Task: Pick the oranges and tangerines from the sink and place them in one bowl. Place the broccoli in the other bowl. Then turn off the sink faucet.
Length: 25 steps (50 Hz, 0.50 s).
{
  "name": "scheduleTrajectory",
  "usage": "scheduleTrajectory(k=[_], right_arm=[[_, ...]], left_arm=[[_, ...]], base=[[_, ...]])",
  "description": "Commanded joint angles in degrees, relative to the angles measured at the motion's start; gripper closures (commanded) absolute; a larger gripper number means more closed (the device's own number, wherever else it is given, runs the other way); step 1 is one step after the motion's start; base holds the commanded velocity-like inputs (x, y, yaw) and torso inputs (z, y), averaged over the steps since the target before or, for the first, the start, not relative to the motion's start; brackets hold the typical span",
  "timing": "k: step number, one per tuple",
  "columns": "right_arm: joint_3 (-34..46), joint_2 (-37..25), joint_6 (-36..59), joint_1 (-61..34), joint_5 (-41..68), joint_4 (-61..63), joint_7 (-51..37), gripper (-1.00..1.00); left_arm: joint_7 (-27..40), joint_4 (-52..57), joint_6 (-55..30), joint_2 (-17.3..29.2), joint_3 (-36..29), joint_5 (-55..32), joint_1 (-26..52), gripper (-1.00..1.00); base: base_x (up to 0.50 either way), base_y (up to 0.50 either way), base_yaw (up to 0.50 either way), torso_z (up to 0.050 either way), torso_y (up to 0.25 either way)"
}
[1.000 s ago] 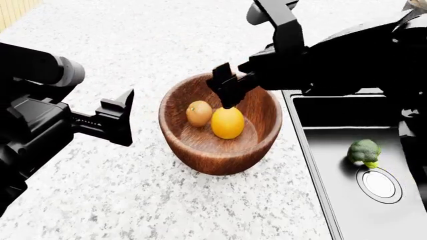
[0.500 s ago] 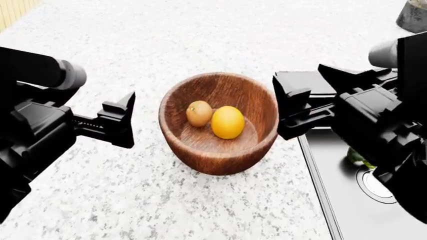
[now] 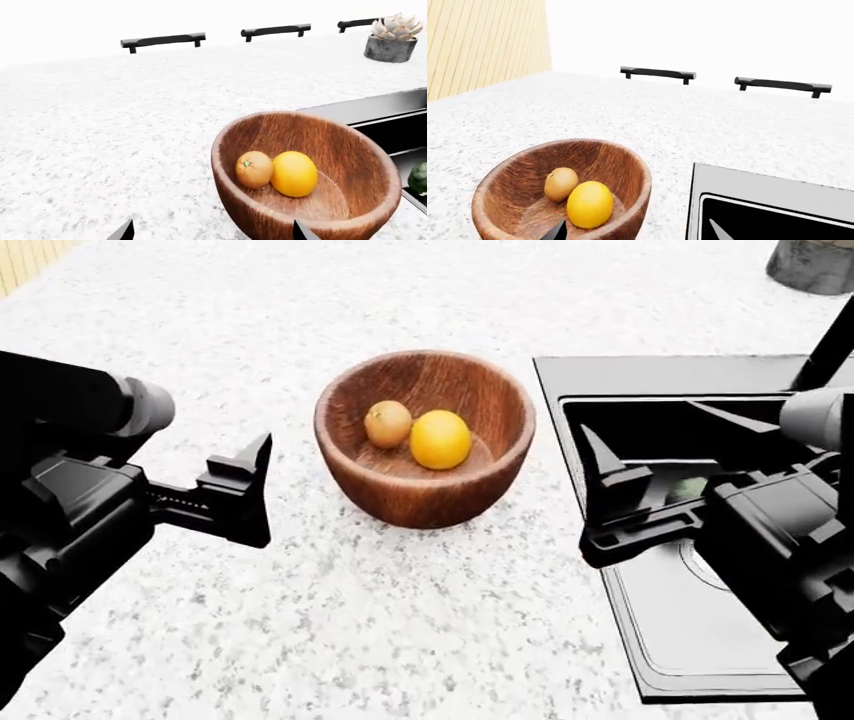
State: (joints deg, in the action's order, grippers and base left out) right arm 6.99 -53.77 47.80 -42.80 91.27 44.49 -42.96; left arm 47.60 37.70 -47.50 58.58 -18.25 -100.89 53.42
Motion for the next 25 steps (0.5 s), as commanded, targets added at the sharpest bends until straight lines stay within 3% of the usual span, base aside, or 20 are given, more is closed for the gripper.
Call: scheduleTrajectory(k=[1, 25], right_arm=[[-0.91, -1.63, -0.19, 0.66, 0.62, 1.61, -2.14, -1.0], [-2.16, -3.66, -0.85, 1.36, 3.12, 1.8, -4.33, -1.0]], left_arm=[[0.92, 0.87, 0.3, -0.5, -0.24, 0.12, -0.23, -1.0], [0.76, 1.54, 1.0, 0.29, 0.56, -0.82, -0.57, -1.0]], base=[[-0.09, -0.28, 0.0, 0.0, 0.0], [-0.01, -0.49, 0.0, 0.0, 0.0]])
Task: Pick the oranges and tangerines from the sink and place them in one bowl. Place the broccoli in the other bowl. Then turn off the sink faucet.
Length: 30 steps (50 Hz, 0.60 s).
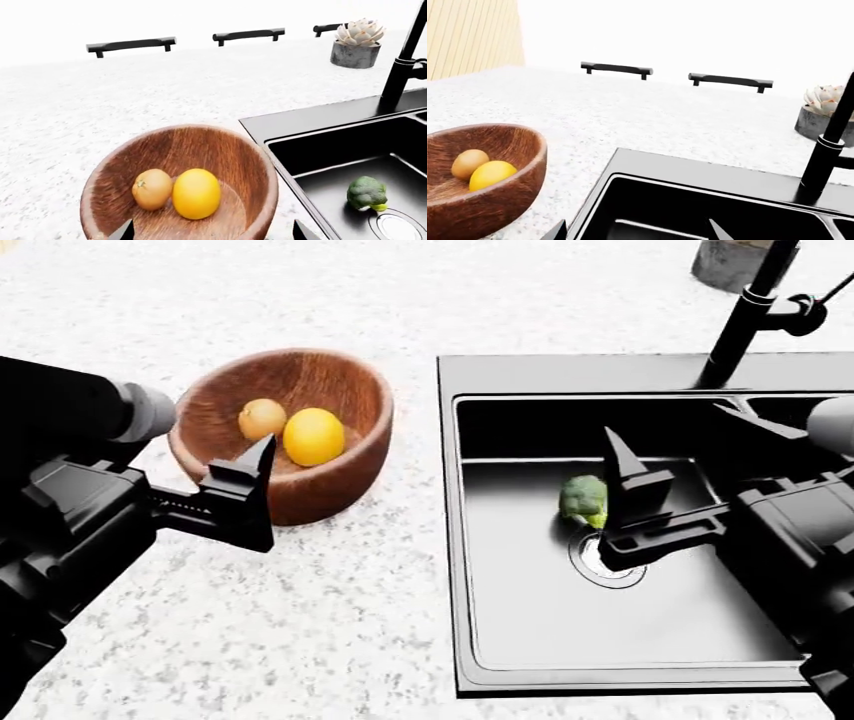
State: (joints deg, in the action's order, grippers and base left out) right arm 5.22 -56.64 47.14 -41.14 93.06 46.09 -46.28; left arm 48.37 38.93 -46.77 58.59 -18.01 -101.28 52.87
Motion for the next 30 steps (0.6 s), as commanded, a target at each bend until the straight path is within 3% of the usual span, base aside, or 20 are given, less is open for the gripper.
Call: scheduleTrajectory(k=[1, 30], right_arm=[[-0.55, -0.89, -0.32, -0.08, 1.47, 0.37, -1.09, -1.0], [-0.98, -1.95, -0.6, 0.74, 2.61, 0.87, -2.14, -1.0]], left_arm=[[-0.04, 0.35, 0.36, 0.18, 0.29, -0.28, -0.24, -1.0], [0.26, 1.24, 0.88, 0.79, 0.68, -1.23, -0.79, -1.0]], base=[[-0.01, -0.5, 0.0, 0.0, 0.0], [-0.01, -0.5, 0.0, 0.0, 0.0]])
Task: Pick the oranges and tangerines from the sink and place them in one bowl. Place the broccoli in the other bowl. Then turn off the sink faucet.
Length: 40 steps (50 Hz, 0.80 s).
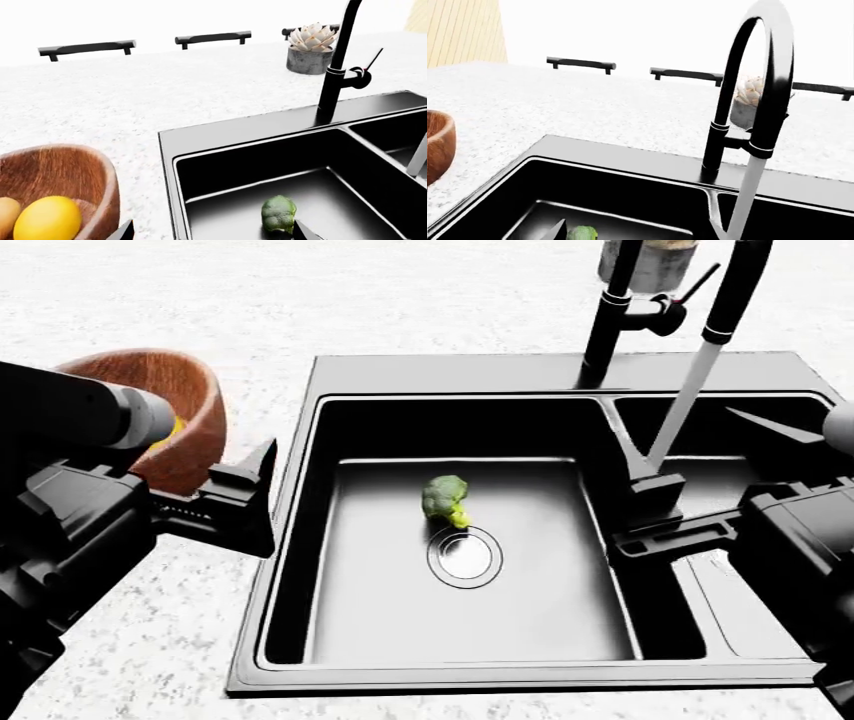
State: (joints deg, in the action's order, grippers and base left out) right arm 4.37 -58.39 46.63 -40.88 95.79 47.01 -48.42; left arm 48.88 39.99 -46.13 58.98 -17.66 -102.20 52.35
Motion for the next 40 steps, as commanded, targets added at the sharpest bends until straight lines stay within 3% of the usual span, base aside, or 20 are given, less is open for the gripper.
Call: scheduleTrajectory(k=[1, 25, 40], right_arm=[[-0.14, -0.27, -0.07, 0.37, -0.01, -0.06, -0.04, -1.0], [-0.21, 0.25, -0.38, 1.12, -1.67, -0.62, 0.2, -1.0], [0.2, 0.31, -0.03, 0.98, -2.56, -0.24, 0.26, -1.0]], left_arm=[[-0.23, 0.2, 0.22, 0.34, 0.27, -0.23, -0.28, -1.0], [-1.31, -0.61, 0.77, -0.79, -0.09, 1.96, -1.69, -1.0], [-2.12, -1.15, 0.78, -0.77, -0.06, 2.34, -1.8, -1.0]], base=[[-0.01, -0.5, 0.0, 0.0, 0.0], [-0.01, -0.45, 0.0, 0.0, 0.0], [0.01, -0.01, 0.0, 0.0, 0.0]])
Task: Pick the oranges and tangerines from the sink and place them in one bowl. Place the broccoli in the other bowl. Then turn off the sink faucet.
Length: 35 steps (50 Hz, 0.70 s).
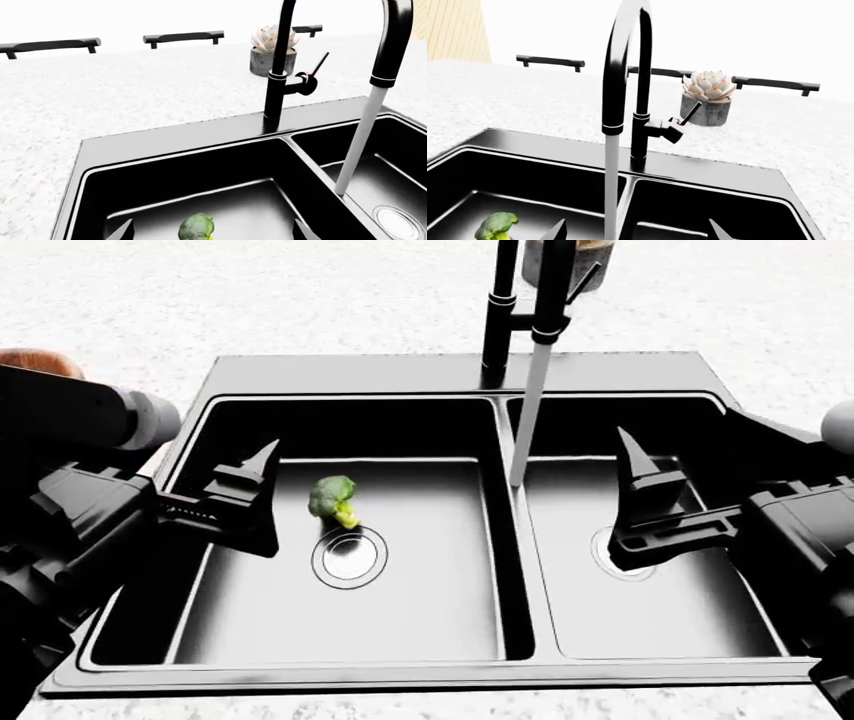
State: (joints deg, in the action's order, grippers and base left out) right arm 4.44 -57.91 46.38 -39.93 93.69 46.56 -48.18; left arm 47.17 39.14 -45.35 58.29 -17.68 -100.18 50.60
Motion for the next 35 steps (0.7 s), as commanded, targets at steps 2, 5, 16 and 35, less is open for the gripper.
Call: scheduleTrajectory(k=[2, 5, 16, 35], right_arm=[[0.06, -0.35, 0.27, 0.09, -0.65, 0.29, 0.08, -1.0], [-0.07, -0.24, 0.08, 0.93, -1.11, 0.37, 0.26, -1.0], [0.05, -0.35, 0.2, 1.33, -1.52, 0.51, 0.89, -1.0], [0.61, -0.18, 0.45, 2.03, -2.23, -0.02, 1.48, -1.0]], left_arm=[[-0.41, -0.41, -0.1, -0.21, -0.15, 0.37, 0.13, -1.0], [-0.16, -0.42, -0.24, -0.68, -0.52, 0.6, 0.3, -1.0], [-0.4, -0.47, 0.03, -0.78, -0.54, 1.16, -0.38, -1.0], [0.61, -1.8, -1.4, -1.31, -2.31, 2.21, -0.35, -1.0]], base=[[0.1, 0.0, 0.0, 0.0, 0.0], [0.15, 0.0, 0.0, 0.0, 0.0], [0.24, 0.0, 0.0, 0.0, 0.0], [0.18, 0.0, 0.0, 0.0, 0.0]])
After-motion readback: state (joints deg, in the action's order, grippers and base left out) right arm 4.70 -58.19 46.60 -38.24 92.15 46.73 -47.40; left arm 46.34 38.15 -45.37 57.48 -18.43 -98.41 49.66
